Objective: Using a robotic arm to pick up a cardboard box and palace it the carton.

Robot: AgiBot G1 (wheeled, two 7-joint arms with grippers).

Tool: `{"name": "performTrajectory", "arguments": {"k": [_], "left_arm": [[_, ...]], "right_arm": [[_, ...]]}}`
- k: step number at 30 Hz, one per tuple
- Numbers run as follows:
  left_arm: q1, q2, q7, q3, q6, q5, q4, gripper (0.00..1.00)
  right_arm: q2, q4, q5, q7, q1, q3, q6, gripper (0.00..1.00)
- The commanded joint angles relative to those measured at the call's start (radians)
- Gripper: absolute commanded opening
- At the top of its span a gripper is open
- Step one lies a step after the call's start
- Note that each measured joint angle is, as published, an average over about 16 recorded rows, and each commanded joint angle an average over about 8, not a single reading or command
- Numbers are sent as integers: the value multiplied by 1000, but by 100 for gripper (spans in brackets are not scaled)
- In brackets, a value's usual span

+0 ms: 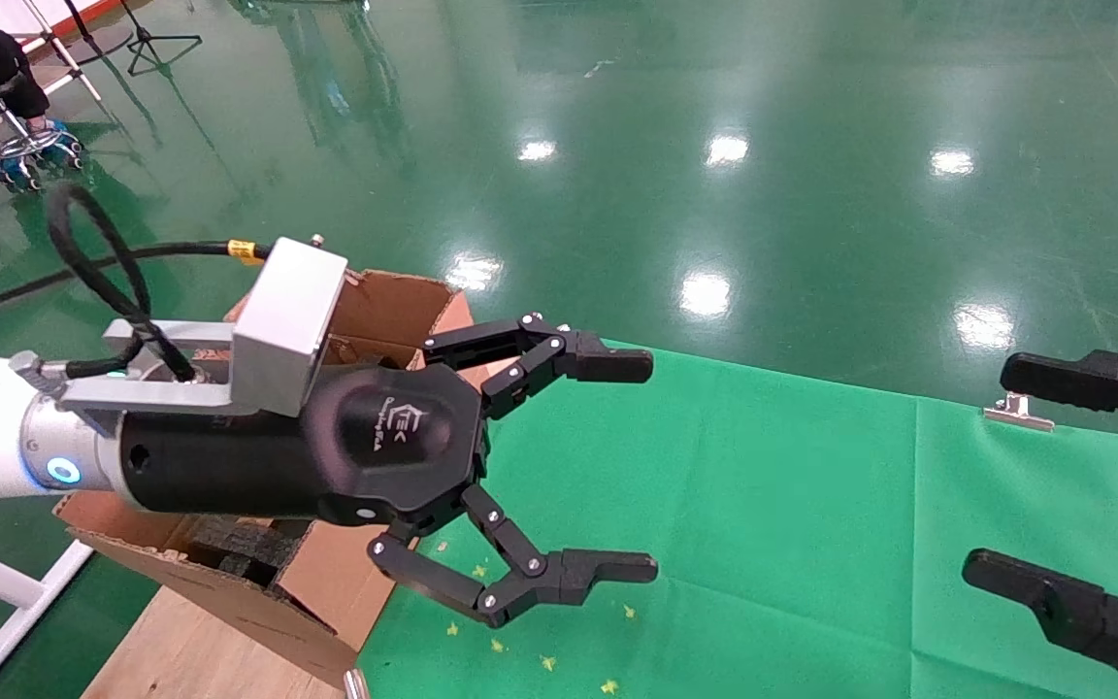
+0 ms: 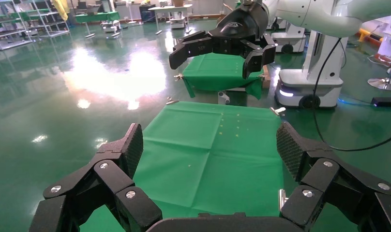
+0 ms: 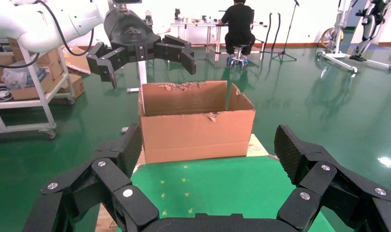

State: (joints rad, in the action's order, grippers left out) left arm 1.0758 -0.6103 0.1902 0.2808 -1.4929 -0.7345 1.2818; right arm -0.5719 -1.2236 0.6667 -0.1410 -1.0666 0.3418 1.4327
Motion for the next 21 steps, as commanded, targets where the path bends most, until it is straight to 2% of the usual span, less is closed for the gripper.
{"name": "performTrajectory", "arguments": {"k": [1, 21], "left_arm": [[0, 0, 0, 0, 0, 0, 0, 100], [0, 0, 0, 0, 0, 0, 0, 100]], "right_arm": [[0, 0, 0, 0, 0, 0, 0, 100], [0, 0, 0, 0, 0, 0, 0, 100]]}}
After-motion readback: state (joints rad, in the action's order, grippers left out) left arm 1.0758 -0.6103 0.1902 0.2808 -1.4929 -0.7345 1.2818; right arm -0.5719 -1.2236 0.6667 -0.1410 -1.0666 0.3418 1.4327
